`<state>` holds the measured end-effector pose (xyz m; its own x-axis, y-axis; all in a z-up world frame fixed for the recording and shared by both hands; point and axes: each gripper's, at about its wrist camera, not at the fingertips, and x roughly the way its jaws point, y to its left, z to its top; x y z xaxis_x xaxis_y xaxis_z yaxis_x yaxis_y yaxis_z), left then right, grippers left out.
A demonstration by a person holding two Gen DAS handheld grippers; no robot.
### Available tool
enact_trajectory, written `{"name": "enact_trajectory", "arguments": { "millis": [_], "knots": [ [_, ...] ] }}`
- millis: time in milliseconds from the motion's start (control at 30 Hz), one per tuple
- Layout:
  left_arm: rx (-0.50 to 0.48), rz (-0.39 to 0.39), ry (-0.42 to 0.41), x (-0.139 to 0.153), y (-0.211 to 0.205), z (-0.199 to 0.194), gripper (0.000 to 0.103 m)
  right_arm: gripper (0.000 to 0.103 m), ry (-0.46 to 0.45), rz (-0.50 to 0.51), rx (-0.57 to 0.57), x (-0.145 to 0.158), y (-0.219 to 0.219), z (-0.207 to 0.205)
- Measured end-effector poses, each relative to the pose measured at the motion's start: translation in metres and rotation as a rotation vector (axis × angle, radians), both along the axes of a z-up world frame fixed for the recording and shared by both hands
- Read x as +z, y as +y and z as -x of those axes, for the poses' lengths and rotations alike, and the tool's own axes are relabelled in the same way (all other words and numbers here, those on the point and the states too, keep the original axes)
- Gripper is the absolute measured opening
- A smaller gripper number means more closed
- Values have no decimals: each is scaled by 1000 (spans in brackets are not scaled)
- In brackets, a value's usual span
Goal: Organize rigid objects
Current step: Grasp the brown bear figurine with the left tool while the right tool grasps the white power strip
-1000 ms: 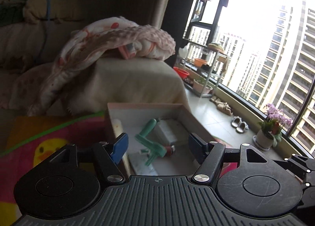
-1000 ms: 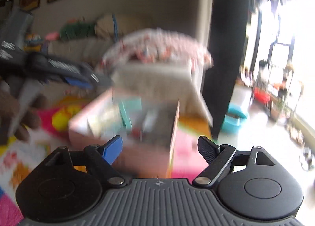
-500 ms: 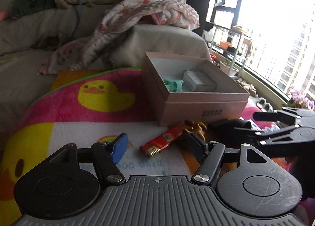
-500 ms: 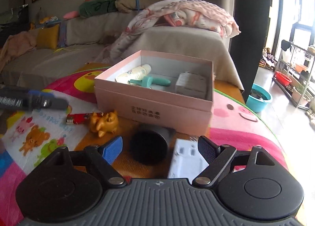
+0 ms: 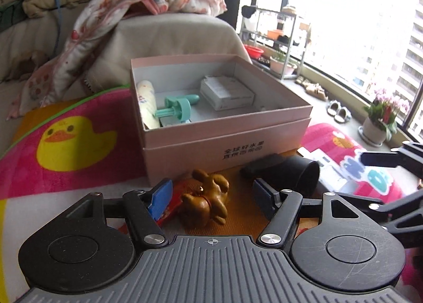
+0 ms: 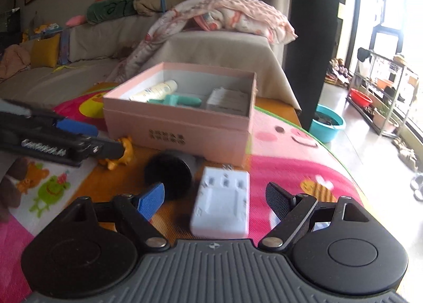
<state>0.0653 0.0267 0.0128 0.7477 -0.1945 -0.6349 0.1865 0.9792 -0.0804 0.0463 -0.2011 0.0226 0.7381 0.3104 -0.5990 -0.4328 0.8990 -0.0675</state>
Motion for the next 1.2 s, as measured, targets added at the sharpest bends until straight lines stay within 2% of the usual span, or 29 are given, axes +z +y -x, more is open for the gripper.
{"name": "enact_trajectory", "arguments": {
  "millis": [67,100,133,267,367,500,567,667,767,900,1000,1100,1200],
  "knots": [
    [4,-18,-3,-3,-1,-2,57,84,5,11,-12,-3,-5,0],
    [7,-27,-6,-2,-2,0,42,84,10,7,-19,-3,-8,-1],
    [0,-26,-2,-2,-1,1,40,84,17,-4,-23,-4,-10,-2],
    [-36,31,21,0,6,11,40,84,56,-50,-15,-6,-9,-10],
    [-35,34,34,2,7,25,39,82,67,-49,-17,-10,-2,-15],
    [-43,14,59,0,5,47,39,51,112,-26,-11,-14,5,-20],
    [-36,6,48,0,4,55,39,48,105,-2,-18,-14,6,-16],
    [-23,23,37,-1,5,56,39,47,113,6,1,-13,2,-3],
    [-4,75,68,-8,8,50,44,47,121,22,30,-10,-2,16],
    [-12,61,40,-11,4,50,45,47,117,18,144,-3,-4,46],
    [-28,55,40,-11,1,49,51,48,81,54,209,-3,-1,61],
    [-14,70,38,-12,2,51,51,59,86,68,185,-4,0,60],
    [5,89,35,-13,3,51,50,61,100,43,169,-4,-1,54]
  ]
}}
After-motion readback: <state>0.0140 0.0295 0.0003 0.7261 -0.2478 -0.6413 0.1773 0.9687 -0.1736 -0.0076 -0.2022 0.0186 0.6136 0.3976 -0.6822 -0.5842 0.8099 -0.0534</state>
